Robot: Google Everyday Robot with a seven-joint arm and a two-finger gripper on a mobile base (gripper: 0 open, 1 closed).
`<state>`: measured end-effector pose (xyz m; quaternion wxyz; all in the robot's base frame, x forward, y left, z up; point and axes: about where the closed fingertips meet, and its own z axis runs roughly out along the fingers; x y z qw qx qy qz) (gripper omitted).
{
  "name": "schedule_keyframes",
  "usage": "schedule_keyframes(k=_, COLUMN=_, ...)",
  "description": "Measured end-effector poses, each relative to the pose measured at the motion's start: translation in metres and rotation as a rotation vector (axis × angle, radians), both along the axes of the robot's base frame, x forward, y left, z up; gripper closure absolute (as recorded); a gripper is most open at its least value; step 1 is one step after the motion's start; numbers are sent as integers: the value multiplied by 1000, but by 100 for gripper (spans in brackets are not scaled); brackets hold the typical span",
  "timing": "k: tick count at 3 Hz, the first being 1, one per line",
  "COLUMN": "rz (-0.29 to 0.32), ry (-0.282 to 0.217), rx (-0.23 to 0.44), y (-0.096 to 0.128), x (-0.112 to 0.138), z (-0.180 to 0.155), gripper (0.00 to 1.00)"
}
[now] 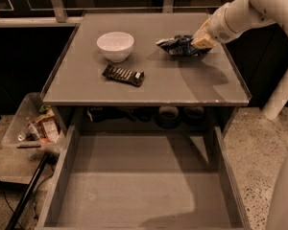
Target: Place blue chip bag into top drawer
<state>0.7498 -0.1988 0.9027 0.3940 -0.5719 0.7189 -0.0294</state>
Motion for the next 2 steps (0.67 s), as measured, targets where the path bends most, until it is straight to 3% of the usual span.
schedule_keyframes(k=2, rz=0, ry=44, rx=71, y=-39, x=-66, z=63, gripper=100)
